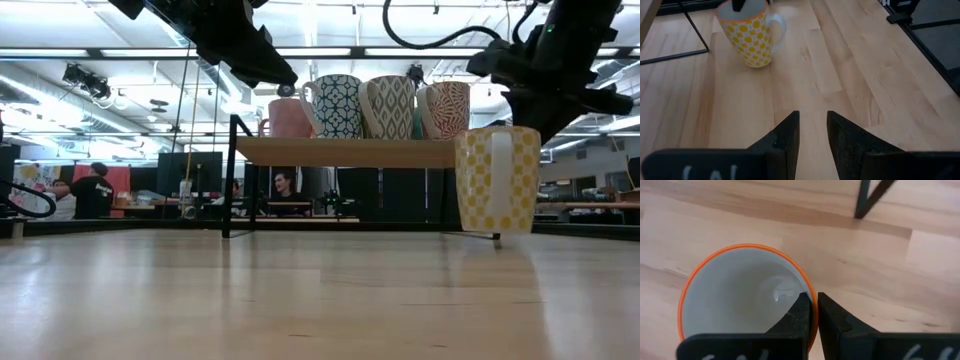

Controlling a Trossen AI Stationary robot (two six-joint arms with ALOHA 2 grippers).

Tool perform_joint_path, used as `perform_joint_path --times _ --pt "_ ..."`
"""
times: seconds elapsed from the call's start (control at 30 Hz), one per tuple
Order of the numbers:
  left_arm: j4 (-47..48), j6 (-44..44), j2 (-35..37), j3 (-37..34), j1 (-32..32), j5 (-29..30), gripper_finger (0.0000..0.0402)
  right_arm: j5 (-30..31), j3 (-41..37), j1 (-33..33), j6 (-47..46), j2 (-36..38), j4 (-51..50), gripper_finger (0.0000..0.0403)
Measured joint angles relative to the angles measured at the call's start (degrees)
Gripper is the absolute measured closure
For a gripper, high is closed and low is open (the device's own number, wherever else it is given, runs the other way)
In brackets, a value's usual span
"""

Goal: Place coffee mugs
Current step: Put the white-yellow mug on the shelf

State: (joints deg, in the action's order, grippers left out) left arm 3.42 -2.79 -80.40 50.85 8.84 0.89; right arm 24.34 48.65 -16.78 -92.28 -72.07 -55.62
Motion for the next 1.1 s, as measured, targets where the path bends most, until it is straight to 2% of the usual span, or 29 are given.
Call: perform_joint_path --times 0.23,0.53,1.1 --pt "0.00 0.02 0.00 0.00 0.00 0.00 0.0296 0.00 -0.43 -1.66 -5.34 0.00 -1.84 0.0378" --pt "0.02 -2.69 0.00 0.00 0.02 -0.02 0.0296 -2.58 -0.45 -1.59 -5.54 0.00 -5.25 0.0367" --pt "0.02 -3.01 0.00 -0.02 0.02 -0.01 0.0296 -5.12 -0.45 -1.57 -5.33 0.02 -5.27 0.0354"
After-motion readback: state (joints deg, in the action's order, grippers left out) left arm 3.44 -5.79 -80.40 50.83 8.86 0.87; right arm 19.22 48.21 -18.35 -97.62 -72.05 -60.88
